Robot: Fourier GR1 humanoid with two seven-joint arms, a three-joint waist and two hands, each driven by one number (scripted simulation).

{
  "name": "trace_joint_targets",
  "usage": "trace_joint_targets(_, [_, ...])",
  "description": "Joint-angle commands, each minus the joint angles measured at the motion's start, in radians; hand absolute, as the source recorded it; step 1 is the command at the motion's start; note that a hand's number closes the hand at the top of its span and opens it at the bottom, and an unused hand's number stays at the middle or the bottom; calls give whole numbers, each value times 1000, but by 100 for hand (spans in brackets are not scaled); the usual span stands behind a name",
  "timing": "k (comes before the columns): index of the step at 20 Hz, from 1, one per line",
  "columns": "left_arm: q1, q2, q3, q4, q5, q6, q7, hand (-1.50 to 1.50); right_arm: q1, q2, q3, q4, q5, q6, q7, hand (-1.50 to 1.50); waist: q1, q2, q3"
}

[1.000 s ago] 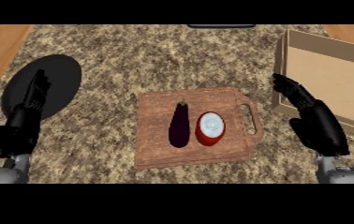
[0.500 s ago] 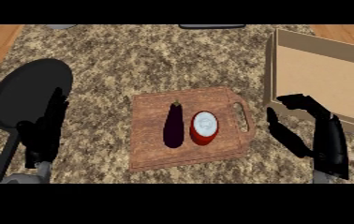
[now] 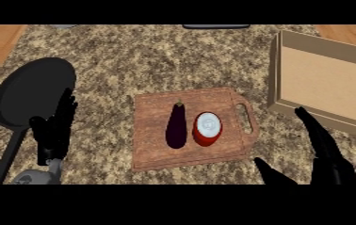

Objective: Pick the can from the cutting board and place it in the cardboard box

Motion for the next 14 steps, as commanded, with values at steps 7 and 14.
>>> trace_joint_targets(7, [-9,-21,-8,4,-12,-36,7,0,-175,142,221,-218,193,593,510,-150,40,5,2])
trace_joint_targets(14, [-13,-57,-35,12,-52,-12,8,0,-317,219,298,-39,157,652,716,-150,47,4,3])
